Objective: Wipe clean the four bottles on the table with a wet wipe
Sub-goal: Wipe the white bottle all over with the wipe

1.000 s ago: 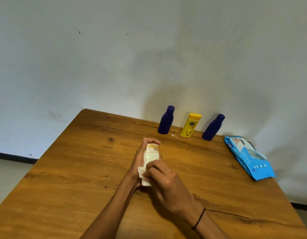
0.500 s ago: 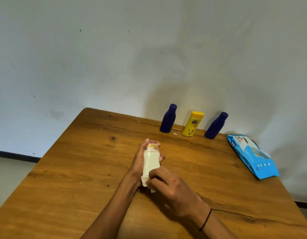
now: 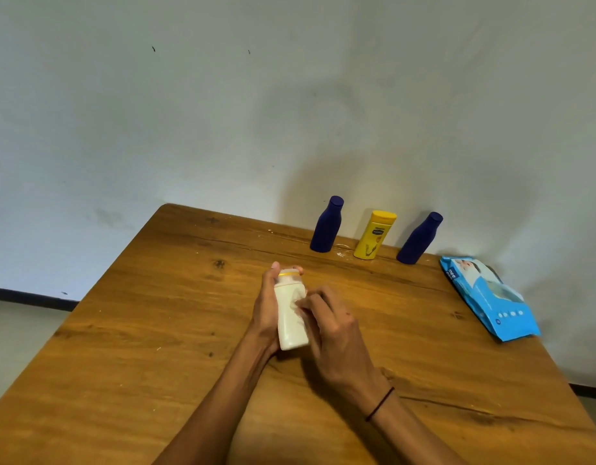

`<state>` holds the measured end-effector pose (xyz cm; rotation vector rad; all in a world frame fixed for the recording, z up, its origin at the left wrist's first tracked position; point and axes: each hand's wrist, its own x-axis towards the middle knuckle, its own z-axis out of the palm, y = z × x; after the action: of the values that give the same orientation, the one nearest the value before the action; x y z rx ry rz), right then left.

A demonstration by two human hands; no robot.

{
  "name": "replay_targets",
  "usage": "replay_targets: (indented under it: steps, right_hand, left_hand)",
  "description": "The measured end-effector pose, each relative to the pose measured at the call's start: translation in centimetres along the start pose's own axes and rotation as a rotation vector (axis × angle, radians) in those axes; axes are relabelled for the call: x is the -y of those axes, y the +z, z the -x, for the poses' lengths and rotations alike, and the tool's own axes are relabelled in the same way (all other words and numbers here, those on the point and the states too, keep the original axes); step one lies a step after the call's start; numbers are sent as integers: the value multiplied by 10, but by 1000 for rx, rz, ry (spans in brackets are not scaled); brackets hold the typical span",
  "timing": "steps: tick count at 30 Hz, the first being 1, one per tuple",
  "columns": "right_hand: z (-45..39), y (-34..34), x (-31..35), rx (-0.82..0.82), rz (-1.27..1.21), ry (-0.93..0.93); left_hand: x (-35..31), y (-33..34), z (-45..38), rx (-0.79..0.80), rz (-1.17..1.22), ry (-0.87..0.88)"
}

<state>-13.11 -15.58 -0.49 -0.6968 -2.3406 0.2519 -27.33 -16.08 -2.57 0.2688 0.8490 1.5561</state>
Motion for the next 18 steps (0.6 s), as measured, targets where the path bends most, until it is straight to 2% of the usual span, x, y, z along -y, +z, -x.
replay_targets:
  steps: [4, 6, 14, 18]
  right_hand:
    - [20, -11, -3, 108, -1, -110]
    - [27, -17, -7, 126, -13, -105]
    - [19, -4, 2, -47, -64, 92]
    - [20, 10, 19, 47, 119, -107]
  left_hand:
    - [-1, -5, -4, -19, 34, 45]
    - [0, -5, -5, -17, 36, 68]
    - [4, -2, -3, 14, 48, 51]
    - [5, -3, -7, -28, 52, 51]
